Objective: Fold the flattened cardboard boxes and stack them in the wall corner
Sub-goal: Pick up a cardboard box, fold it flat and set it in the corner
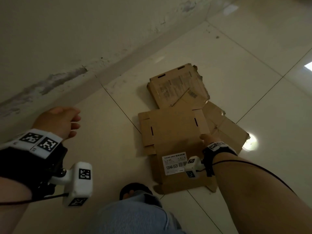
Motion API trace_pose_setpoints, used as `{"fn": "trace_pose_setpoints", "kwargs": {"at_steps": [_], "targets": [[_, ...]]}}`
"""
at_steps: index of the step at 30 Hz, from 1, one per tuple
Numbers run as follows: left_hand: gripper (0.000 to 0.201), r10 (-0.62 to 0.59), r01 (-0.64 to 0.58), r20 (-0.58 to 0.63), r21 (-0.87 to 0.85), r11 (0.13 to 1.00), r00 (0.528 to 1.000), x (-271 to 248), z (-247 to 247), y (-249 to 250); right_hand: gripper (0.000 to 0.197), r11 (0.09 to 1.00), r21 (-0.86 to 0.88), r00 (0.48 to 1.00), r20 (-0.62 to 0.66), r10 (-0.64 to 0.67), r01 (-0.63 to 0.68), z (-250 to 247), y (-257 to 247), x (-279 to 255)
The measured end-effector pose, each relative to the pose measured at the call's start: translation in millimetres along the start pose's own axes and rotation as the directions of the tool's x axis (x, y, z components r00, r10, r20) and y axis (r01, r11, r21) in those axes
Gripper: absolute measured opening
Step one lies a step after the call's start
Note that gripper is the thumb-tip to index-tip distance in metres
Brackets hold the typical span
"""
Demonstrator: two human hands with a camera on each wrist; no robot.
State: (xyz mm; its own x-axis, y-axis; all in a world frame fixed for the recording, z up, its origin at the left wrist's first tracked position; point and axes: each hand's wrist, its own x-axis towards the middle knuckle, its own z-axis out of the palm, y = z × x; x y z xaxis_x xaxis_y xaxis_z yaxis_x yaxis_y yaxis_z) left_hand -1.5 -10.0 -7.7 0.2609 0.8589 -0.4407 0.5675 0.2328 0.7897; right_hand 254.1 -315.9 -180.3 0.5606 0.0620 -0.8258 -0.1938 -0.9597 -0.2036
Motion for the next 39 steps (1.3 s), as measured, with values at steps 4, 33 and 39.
{"fn": "trace_pose_setpoints", "kwargs": {"at_steps": [4,33,39], "targets": [[0.013,-0.023,0.023,0.013,0.0,1.0,1.0,-1.1,-0.3,-4.5,0.051,0.959,0.269,0.996,0.025,0.084,-0.088,1.3,-3.5,-11.4],[0.01,-0.038,0.037,-0.029,-0.026,0.999,0.999,-29.3,-24.7,-13.6,0.05,0.981,0.151,0.993,-0.015,-0.119,0.119,13.6,-56.2,-64.3],[0.01,-0.044,0.039,-0.086,-0.063,0.997,0.995,-51.8,-60.5,-10.7,0.044,0.965,0.097,0.97,-0.029,-0.242,0.244,12.2,-92.5,-110.0]]}}
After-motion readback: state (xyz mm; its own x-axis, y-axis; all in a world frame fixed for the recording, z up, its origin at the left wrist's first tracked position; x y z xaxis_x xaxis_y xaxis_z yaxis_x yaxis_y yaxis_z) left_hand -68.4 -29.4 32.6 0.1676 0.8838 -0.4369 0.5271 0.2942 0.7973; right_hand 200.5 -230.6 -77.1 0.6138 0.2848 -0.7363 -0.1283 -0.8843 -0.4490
